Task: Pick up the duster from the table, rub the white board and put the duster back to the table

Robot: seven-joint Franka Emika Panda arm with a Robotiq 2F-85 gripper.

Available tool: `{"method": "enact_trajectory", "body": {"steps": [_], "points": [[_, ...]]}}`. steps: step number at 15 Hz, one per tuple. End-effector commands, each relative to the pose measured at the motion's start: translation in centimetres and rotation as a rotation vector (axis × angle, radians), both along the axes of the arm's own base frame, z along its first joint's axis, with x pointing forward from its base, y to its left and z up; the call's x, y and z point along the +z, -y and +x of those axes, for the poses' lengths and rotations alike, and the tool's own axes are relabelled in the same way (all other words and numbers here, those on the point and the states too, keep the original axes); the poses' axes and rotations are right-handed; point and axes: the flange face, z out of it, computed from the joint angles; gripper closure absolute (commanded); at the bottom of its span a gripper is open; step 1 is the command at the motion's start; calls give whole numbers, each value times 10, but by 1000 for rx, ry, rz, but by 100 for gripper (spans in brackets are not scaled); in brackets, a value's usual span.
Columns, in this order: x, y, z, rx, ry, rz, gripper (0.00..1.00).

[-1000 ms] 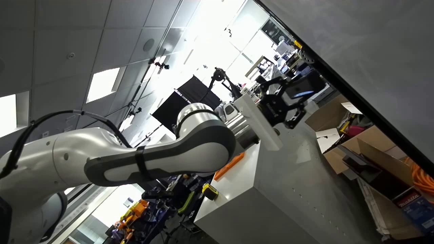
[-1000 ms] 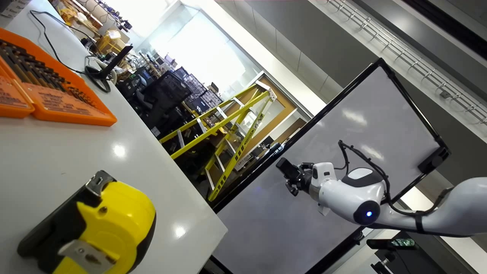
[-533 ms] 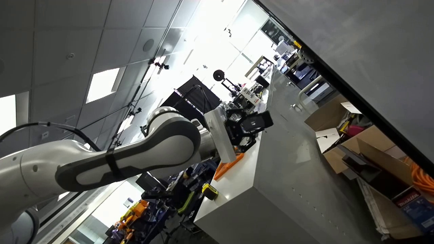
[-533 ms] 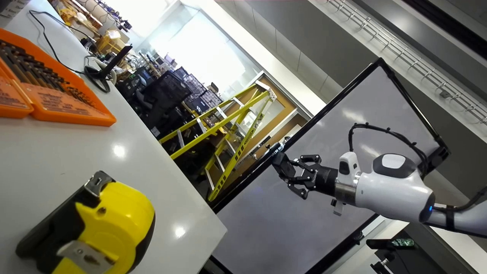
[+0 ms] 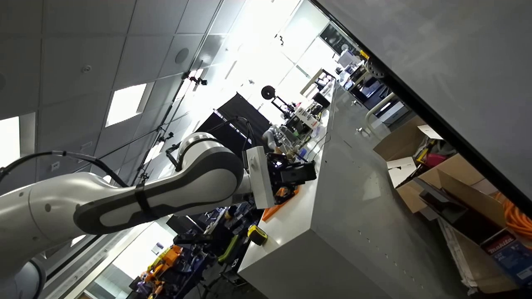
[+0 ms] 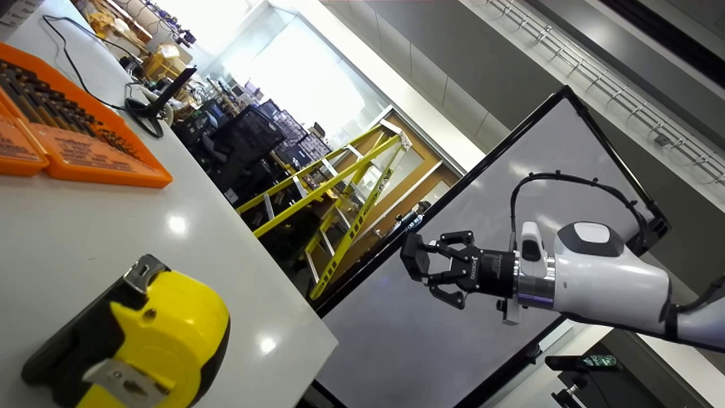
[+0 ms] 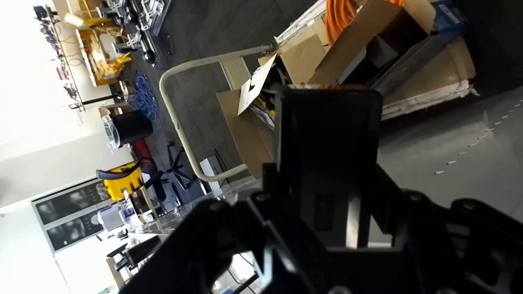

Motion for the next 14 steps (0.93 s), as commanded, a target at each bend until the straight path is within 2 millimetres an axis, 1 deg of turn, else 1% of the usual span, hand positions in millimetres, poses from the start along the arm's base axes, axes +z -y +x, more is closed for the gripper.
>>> {"method": "enact_trajectory", "body": {"steps": [1,2,3,4,5,7,9,11,14], "points": [[0,0,0,1,-1,0,70],[9,-8,3,3,9,49,70],[5,-10,8,-47,14,91,70],[6,-17,12,-58,33,105,70],[-2,-20,16,-87,33,120,70],[-2,-39,22,-113,38,193,70],[-3,-64,27,-115,15,279,70],[7,-91,29,-108,4,369,70],[23,-123,33,-80,-25,491,70]]}}
